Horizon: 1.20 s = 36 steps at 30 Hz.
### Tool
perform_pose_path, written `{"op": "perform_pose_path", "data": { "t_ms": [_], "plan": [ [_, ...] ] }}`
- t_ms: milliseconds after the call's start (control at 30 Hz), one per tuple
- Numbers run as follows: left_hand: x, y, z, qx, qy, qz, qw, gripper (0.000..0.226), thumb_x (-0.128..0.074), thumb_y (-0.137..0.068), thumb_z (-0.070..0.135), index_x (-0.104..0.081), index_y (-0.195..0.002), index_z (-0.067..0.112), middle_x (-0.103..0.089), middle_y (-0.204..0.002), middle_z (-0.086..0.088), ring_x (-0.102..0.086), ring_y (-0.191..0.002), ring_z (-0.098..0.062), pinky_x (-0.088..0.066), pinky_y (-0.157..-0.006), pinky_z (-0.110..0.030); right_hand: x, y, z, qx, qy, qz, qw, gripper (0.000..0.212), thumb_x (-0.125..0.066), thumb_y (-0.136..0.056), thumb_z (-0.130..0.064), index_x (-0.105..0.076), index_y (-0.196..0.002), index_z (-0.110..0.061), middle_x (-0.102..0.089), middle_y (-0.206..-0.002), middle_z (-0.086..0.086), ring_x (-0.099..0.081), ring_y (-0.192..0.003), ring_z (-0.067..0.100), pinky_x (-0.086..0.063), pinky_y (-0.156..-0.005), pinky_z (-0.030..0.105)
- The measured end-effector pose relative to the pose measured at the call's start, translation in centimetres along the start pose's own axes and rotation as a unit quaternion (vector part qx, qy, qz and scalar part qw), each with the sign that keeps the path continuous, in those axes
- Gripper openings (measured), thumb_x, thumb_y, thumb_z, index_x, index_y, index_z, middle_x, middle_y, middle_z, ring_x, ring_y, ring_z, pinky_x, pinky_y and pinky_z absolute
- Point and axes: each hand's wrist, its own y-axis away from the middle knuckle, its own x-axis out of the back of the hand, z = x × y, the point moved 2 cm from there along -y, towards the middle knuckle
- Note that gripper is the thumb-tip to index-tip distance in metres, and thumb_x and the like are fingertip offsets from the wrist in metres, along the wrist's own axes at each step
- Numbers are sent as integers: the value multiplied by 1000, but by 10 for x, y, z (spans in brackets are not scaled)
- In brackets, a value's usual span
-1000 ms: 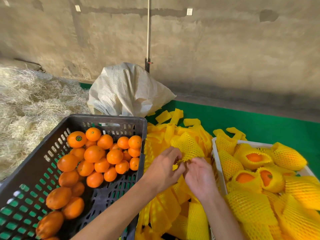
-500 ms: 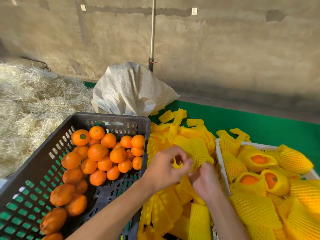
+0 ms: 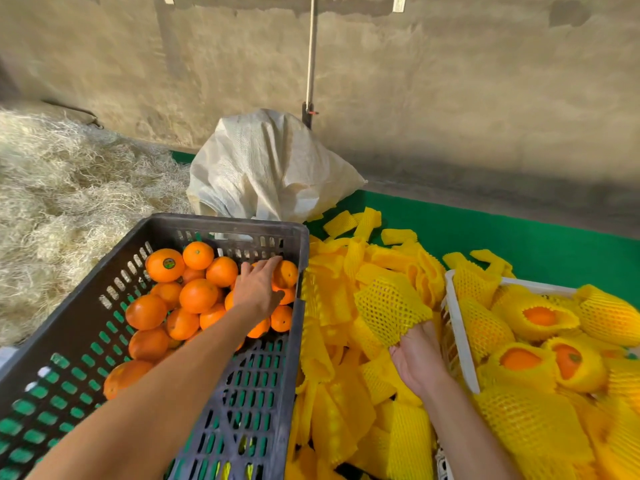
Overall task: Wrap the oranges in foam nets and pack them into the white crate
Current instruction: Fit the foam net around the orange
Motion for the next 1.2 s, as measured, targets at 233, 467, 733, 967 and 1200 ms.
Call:
{"op": "perform_pose_path", "data": {
  "t_ms": [233, 467, 733, 967, 1200],
  "plan": [
    [34, 8, 6, 17, 215, 31, 976, 73, -83, -85, 40, -50, -147, 19, -60, -139, -6, -53, -127, -26, -48, -106, -48, 1, -10, 3, -21, 30, -28, 999, 43, -58, -100, -8, -53, -142, -16, -68, -130, 9, -62, -123, 28, -47, -108, 46],
    [95, 74, 73, -34, 464, 93, 881, 66, -84, -84, 44, -52, -140, 27, -67, -125, 8, -67, -108, -7, -59, -89, -26, -7, -5, 2, -30, 3, -96, 995, 59, -67, -87, -14, -51, -143, -14, -67, -131, 11, -67, -118, 27, -59, -90, 37],
    [72, 95, 127, -72, 496, -72, 862, 53, -82, -88, 23, -58, -135, 19, -74, -119, -2, -73, -105, -18, -62, -90, -46, -4, 3, -2, -38, 5, -143, 989, 57, -67, -78, -15, -55, -134, -10, -76, -112, 10, -74, -102, 22, -60, -74, 28],
    [72, 93, 126, -147, 462, -146, 862, 60, -83, -87, 16, -61, -143, 21, -71, -130, 7, -67, -120, -10, -57, -100, -35, -6, 10, -12, 2, 14, -103, 995, 85, -86, -64, -29, -52, -139, -10, -74, -114, 9, -74, -100, 18, -60, -74, 28],
    [64, 108, 131, -183, 317, -229, 902, 38, -45, -90, 64, -56, -125, 56, -56, -118, 9, -49, -111, -4, -42, -102, -28, -7, 26, -15, -5, 46, -133, 990, 58, -62, -87, -28, -50, -144, -19, -66, -134, 7, -63, -123, 24, -52, -103, 44]
  ]
}}
